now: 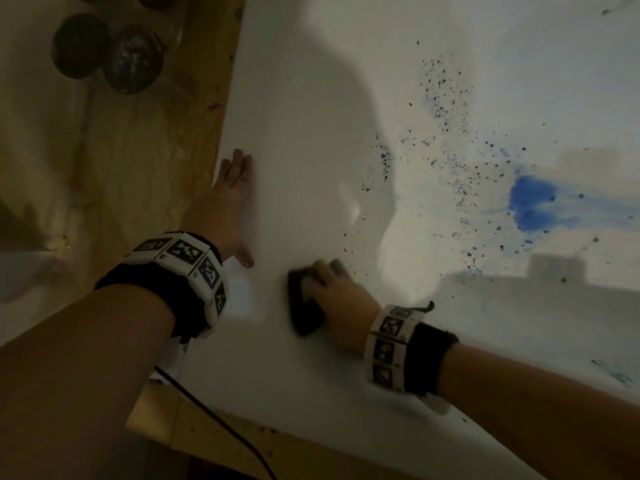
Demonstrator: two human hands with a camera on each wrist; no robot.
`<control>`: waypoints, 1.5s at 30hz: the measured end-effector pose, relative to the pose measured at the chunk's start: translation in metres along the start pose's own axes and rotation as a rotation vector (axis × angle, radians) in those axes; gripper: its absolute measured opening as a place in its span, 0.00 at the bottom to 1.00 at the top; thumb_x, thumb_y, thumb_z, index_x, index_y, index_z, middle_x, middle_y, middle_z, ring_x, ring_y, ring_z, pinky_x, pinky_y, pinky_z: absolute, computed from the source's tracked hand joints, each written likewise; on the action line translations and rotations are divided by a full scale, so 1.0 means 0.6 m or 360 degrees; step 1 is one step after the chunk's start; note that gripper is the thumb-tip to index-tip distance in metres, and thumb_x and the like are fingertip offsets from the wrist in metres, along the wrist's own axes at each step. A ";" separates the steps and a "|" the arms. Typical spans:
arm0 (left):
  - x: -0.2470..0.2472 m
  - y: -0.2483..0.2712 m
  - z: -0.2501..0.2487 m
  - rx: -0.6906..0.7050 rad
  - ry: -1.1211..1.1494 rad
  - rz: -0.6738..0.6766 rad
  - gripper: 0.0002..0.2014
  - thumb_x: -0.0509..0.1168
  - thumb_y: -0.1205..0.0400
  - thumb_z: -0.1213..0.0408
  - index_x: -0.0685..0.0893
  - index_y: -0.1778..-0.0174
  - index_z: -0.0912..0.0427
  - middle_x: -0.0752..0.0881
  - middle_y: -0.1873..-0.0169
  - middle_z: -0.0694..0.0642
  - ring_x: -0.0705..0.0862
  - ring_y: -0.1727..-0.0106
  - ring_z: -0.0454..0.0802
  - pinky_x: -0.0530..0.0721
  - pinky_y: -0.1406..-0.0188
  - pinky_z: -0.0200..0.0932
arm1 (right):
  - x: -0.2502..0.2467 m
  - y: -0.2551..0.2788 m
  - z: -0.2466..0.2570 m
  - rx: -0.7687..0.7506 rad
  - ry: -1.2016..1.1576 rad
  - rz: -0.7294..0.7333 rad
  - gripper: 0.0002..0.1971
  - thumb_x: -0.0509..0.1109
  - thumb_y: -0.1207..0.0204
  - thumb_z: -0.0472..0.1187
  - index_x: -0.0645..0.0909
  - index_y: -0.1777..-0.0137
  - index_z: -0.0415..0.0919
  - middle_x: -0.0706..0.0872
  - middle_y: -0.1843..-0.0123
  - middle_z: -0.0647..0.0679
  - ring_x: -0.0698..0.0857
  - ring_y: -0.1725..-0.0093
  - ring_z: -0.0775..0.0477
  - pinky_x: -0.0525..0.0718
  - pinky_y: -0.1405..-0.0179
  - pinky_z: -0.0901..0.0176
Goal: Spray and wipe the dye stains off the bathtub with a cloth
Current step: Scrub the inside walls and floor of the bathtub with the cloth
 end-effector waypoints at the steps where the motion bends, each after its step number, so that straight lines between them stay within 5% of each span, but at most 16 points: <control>1: 0.000 -0.001 0.000 0.0001 0.0022 -0.0007 0.73 0.85 0.46 0.65 0.33 0.20 0.61 0.33 0.20 0.56 0.37 0.18 0.52 0.47 0.19 0.47 | -0.014 -0.010 -0.025 0.0135 -0.0086 -0.0196 0.21 0.65 0.26 0.33 0.71 0.32 0.37 0.65 0.29 0.38 0.65 0.33 0.37 0.74 0.36 0.45; 3: -0.001 -0.001 0.001 0.0000 0.0048 -0.0013 0.73 0.85 0.46 0.65 0.33 0.20 0.60 0.32 0.20 0.56 0.37 0.18 0.52 0.46 0.19 0.46 | -0.045 -0.020 -0.084 0.0525 -0.0376 -0.0506 0.19 0.62 0.27 0.30 0.73 0.35 0.35 0.69 0.34 0.36 0.70 0.36 0.36 0.73 0.36 0.50; 5: 0.000 -0.002 0.003 0.0003 0.0027 -0.0008 0.73 0.85 0.46 0.64 0.32 0.20 0.61 0.32 0.20 0.56 0.37 0.18 0.52 0.44 0.20 0.45 | -0.064 -0.021 -0.131 0.0800 -0.0508 -0.0536 0.19 0.60 0.27 0.28 0.73 0.36 0.36 0.70 0.36 0.37 0.71 0.37 0.35 0.72 0.41 0.53; 7: 0.002 -0.004 0.005 0.0020 0.0013 -0.0020 0.73 0.85 0.46 0.63 0.33 0.20 0.61 0.33 0.19 0.56 0.37 0.18 0.52 0.44 0.19 0.46 | -0.068 -0.015 -0.134 0.0692 -0.0436 -0.0462 0.19 0.62 0.27 0.28 0.73 0.36 0.38 0.70 0.35 0.40 0.72 0.36 0.38 0.71 0.41 0.56; 10: 0.004 -0.005 0.007 0.0021 -0.0017 -0.0037 0.74 0.85 0.47 0.62 0.33 0.20 0.60 0.33 0.19 0.55 0.37 0.18 0.52 0.46 0.18 0.49 | -0.038 0.019 -0.061 0.0102 -0.0343 -0.0226 0.18 0.66 0.27 0.32 0.76 0.37 0.40 0.71 0.34 0.41 0.72 0.36 0.42 0.71 0.33 0.55; 13: 0.003 -0.004 0.007 0.0013 -0.0038 -0.0042 0.74 0.85 0.47 0.62 0.33 0.20 0.60 0.33 0.19 0.56 0.38 0.18 0.53 0.45 0.18 0.50 | 0.010 0.038 0.007 -0.0215 -0.0222 0.0076 0.18 0.67 0.29 0.31 0.75 0.39 0.39 0.69 0.35 0.42 0.69 0.37 0.42 0.77 0.39 0.48; 19: 0.003 -0.005 0.009 0.0021 0.0007 -0.0042 0.74 0.85 0.47 0.62 0.33 0.19 0.58 0.33 0.19 0.53 0.37 0.18 0.50 0.45 0.19 0.46 | -0.038 -0.022 -0.037 0.0022 -0.0132 -0.0331 0.16 0.64 0.27 0.32 0.73 0.38 0.37 0.69 0.34 0.41 0.68 0.36 0.41 0.77 0.43 0.47; 25: 0.001 -0.003 0.007 0.0010 -0.0035 -0.0030 0.74 0.85 0.47 0.62 0.32 0.20 0.58 0.32 0.20 0.54 0.38 0.18 0.50 0.46 0.19 0.47 | -0.099 -0.053 -0.137 0.0511 -0.0250 -0.0628 0.18 0.62 0.29 0.27 0.72 0.38 0.37 0.70 0.35 0.40 0.69 0.37 0.39 0.72 0.42 0.52; 28: 0.001 0.000 -0.002 -0.0008 -0.0217 0.0020 0.74 0.84 0.45 0.57 0.30 0.21 0.62 0.31 0.20 0.58 0.37 0.18 0.53 0.47 0.18 0.50 | -0.079 -0.021 -0.106 0.0340 -0.0325 -0.0599 0.18 0.63 0.28 0.30 0.74 0.36 0.37 0.71 0.35 0.38 0.71 0.37 0.38 0.72 0.38 0.51; 32: 0.002 -0.004 -0.014 -0.0048 -0.0363 0.0060 0.74 0.83 0.43 0.54 0.26 0.23 0.65 0.28 0.22 0.61 0.35 0.18 0.55 0.47 0.18 0.54 | -0.002 0.025 -0.017 -0.0196 -0.0063 -0.0045 0.21 0.66 0.25 0.35 0.71 0.32 0.38 0.66 0.29 0.39 0.64 0.32 0.38 0.75 0.36 0.46; 34: 0.000 -0.007 -0.014 -0.0066 -0.0356 0.0065 0.75 0.84 0.44 0.54 0.26 0.23 0.65 0.27 0.22 0.61 0.34 0.19 0.55 0.46 0.18 0.53 | 0.001 0.015 -0.018 -0.0167 -0.0125 -0.0099 0.20 0.67 0.27 0.33 0.72 0.34 0.38 0.66 0.29 0.38 0.64 0.32 0.36 0.79 0.42 0.41; 40: -0.006 -0.011 -0.028 -0.0109 -0.0317 0.0026 0.68 0.80 0.37 0.53 0.29 0.22 0.67 0.29 0.22 0.64 0.36 0.18 0.56 0.44 0.19 0.46 | -0.085 -0.054 -0.117 0.0361 -0.0432 -0.0543 0.20 0.64 0.31 0.26 0.71 0.40 0.38 0.69 0.37 0.41 0.69 0.39 0.39 0.76 0.45 0.49; 43: -0.026 -0.039 -0.074 0.0227 -0.0281 -0.0285 0.56 0.75 0.27 0.61 0.35 0.20 0.58 0.34 0.19 0.59 0.39 0.17 0.52 0.48 0.20 0.44 | -0.130 -0.065 -0.161 0.0456 -0.0645 -0.0540 0.17 0.65 0.30 0.28 0.72 0.42 0.39 0.74 0.40 0.43 0.74 0.42 0.42 0.76 0.46 0.53; 45: -0.038 -0.072 -0.124 0.0488 -0.0271 -0.0255 0.53 0.74 0.26 0.62 0.38 0.19 0.52 0.39 0.18 0.54 0.43 0.17 0.48 0.50 0.20 0.42 | -0.151 -0.054 -0.182 0.0501 -0.0837 -0.0562 0.17 0.69 0.28 0.33 0.72 0.40 0.40 0.79 0.43 0.44 0.77 0.47 0.47 0.76 0.48 0.58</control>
Point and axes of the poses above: each hand's wrist, its own y-axis away from the middle knuckle, its own x-axis out of the palm, z = x × y, the point moved 3 cm from there along -y, towards the middle knuckle
